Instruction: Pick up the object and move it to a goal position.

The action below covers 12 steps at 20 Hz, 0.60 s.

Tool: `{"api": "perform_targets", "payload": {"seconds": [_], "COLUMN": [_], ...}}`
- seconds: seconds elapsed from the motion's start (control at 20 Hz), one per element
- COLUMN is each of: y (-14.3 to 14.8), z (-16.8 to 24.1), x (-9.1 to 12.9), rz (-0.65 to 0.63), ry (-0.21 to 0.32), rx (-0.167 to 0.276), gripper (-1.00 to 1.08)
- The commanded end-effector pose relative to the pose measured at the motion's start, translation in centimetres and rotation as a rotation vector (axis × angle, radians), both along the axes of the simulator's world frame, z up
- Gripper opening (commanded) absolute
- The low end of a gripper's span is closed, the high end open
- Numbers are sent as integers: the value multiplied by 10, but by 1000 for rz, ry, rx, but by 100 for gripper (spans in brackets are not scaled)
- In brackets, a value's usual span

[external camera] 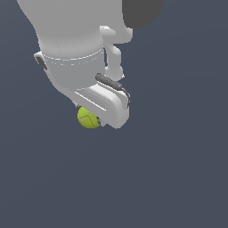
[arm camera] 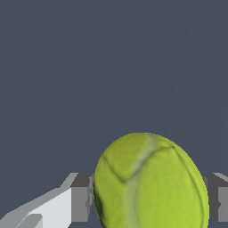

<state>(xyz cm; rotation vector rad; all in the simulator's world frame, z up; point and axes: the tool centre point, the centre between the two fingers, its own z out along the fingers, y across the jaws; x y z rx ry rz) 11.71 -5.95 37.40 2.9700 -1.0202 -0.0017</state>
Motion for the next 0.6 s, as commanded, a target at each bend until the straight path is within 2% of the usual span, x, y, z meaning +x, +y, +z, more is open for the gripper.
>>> {"api": "perform_targets", "payload": {"seconds": [0.0, 0.55], "y": [-2, -5], "z": [8, 22], "x": [3, 8], "rz": [1, 1], "ry": [-1, -1], "rx": [1, 1], "gripper": [-100, -100]}}
